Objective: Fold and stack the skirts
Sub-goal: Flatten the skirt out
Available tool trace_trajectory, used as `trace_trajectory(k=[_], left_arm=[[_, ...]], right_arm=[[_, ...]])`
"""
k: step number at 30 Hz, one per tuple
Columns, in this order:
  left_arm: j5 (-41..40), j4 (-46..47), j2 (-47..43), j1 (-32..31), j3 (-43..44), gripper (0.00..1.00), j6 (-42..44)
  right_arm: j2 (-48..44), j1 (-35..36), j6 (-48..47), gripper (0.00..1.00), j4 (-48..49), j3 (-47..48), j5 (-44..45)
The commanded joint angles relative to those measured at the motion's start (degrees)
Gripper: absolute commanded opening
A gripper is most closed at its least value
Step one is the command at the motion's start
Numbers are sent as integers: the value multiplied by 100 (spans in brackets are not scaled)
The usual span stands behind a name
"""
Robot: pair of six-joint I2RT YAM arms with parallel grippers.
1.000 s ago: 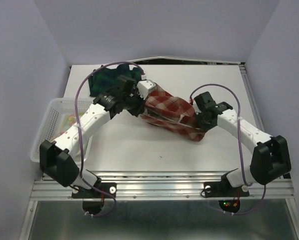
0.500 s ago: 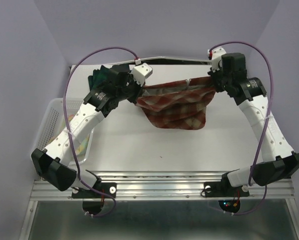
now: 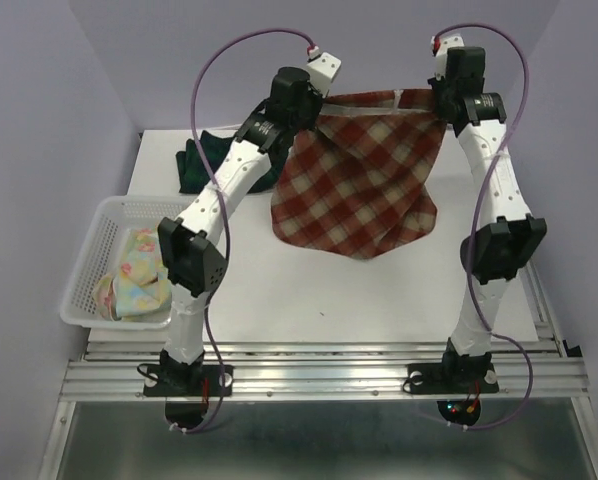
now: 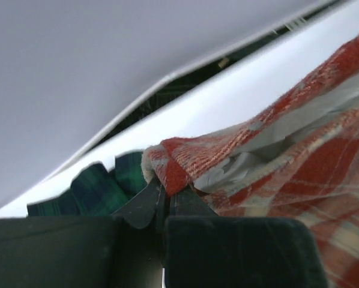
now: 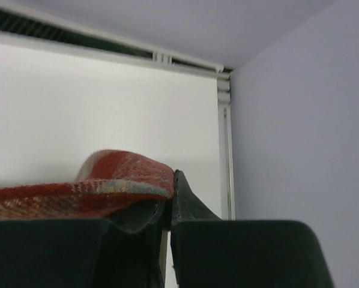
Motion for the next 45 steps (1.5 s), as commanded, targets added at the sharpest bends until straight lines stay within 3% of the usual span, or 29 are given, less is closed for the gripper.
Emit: trace_trajectory(k=[1,3,8,12,14,17,19,20,24,28,32,35,36,37,38,40,42,43,45], left_arm=[[-935,761,844,267,1602,0,13],[-1005,1618,1055,294,1815,0,-13],[-787,3537,732,434,1237,0,-417],[-505,4111,73,496,623,0,-514],[-137,4287,-217,540,105,0,-505],[365,3929,-621,540,-985,0,-269],[488,3857,-998,549,-2257,0,-111],[854,3840,-1140,549,-3237,0,21],[1209,3437,-1790,479,-5156,0,522],[1419,2409,-2186,382,-6189,1,1241],[1542,1969,-2748,347,-6911,8,1375],[1666,1608,-2995,198,-7079,15,1428],[1780,1233,-3048,110,-7061,21,1480],[1781,1229,-3074,109,-7052,22,1507],[1972,994,-3109,40,-7052,34,1542],[2210,790,-3319,-13,-7070,50,1717],[2483,571,-3635,-75,-7096,67,1797],[2588,474,-3759,-75,-7087,80,1910],[2765,298,-3996,-110,-7061,82,1955]], right_arm=[[889,-180,-4,1,708,1963,774],[1068,-180,-240,1,1076,2448,1001],[298,-180,-479,1,2931,1634,1249],[-328,-180,-418,1,3275,1406,1100],[-661,-180,-383,1,3381,713,986],[-1426,-180,-435,1,3451,-1086,582],[-1891,-180,-522,1,3390,-2097,388],[-2015,-180,-601,1,3311,-3094,161],[-2394,-180,-848,1,2697,-5241,-542],[-2666,-180,-1303,1,1784,-6598,-957],[-3316,-180,-1621,1,1036,-7199,-1483],[-3660,-180,-1920,21,247,-7139,-2168],[-3704,-180,-2138,40,-192,-7008,-2431],[-3704,-180,-2219,51,-196,-7007,-2625],[-3704,-180,-2280,62,-605,-6928,-2758],[-3765,-180,-2482,81,-915,-6717,-3144],[-3862,-180,-2518,92,-1241,-6446,-3504],[-3941,-180,-2605,94,-1364,-6322,-3671],[-4003,-180,-2615,96,-1742,-6050,-3979]])
